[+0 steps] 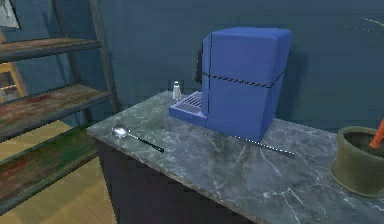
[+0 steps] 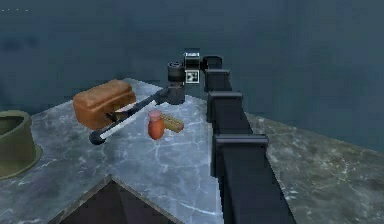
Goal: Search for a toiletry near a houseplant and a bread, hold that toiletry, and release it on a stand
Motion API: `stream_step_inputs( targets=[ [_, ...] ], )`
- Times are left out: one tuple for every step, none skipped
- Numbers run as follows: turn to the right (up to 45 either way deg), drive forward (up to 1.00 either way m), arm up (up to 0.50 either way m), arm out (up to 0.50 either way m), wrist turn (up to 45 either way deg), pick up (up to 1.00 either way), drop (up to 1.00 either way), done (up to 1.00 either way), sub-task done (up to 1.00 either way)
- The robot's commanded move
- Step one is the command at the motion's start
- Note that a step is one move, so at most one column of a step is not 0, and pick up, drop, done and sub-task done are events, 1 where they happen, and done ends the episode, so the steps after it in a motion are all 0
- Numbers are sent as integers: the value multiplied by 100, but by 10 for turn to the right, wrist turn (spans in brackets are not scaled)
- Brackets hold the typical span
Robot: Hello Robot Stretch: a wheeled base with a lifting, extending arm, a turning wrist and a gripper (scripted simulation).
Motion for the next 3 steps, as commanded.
stream_step_inputs(
  targets=[
    [0,0,0,0,450,0,0,0,0],
    [0,0,0,0,90,0,0,0,0],
    [0,0,-12,0,0,0,0,0,0]
  ],
)
